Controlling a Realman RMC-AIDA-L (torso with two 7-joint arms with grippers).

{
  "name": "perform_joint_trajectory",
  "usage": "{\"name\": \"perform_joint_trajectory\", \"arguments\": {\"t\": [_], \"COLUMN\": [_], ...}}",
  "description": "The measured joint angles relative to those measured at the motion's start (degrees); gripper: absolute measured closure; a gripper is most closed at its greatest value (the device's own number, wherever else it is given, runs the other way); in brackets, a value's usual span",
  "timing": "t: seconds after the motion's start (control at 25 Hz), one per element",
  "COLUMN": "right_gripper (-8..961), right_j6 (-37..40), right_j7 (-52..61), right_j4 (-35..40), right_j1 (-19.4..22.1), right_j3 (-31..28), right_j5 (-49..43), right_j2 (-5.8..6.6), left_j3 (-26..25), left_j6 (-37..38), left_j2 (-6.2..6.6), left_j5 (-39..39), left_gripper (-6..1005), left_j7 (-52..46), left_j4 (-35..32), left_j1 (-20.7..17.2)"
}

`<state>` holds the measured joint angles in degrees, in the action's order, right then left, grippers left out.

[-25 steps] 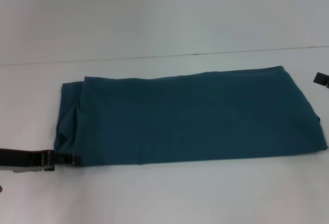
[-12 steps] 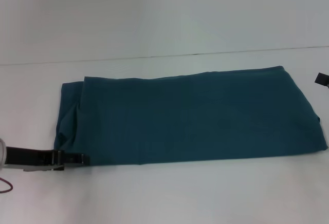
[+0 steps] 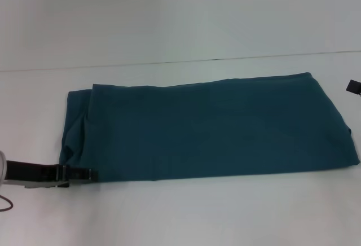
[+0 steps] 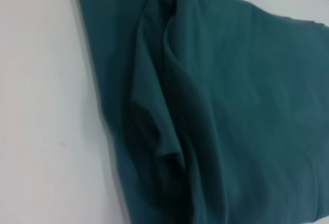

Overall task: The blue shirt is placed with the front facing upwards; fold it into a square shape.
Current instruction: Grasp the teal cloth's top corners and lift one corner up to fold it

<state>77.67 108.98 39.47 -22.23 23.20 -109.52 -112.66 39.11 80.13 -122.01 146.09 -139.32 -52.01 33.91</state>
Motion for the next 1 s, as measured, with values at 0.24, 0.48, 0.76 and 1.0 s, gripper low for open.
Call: {"name": "perform_joint_trajectory", "arguments": {"t": [0.24, 0.48, 0.76, 1.0], "right_gripper": [158, 158, 158, 158], "right_j6": [0.01, -0.01, -0.05, 0.03], "right_j7": [0.06, 0.08, 0.04, 0.02], "right_j4": [0.06, 0.03, -0.01, -0.01], "right_j1": [0.00, 0.01, 0.25, 0.32], "right_j3": [-0.05, -0.17, -0.25, -0.28], "right_j5": [0.01, 0.01, 0.01, 0.01], "right_j2": [0.13, 0.16, 0.17, 0.25], "left_j3": [0.77, 0.89, 0.89, 0.88], "left_j6": [0.24, -0.20, -0.63, -1.66], "left_j2": [0.02, 0.13, 0.44, 0.70], "left_j5": [2.29, 2.35, 2.44, 2.44], "left_gripper": [111, 112, 116, 119], "left_j7": [-0.52, -0.75, -0.79, -1.00], "left_j4": [0.41, 1.25, 2.27, 2.43], "left_j1": [0.71, 1.66, 2.40, 2.72]}}
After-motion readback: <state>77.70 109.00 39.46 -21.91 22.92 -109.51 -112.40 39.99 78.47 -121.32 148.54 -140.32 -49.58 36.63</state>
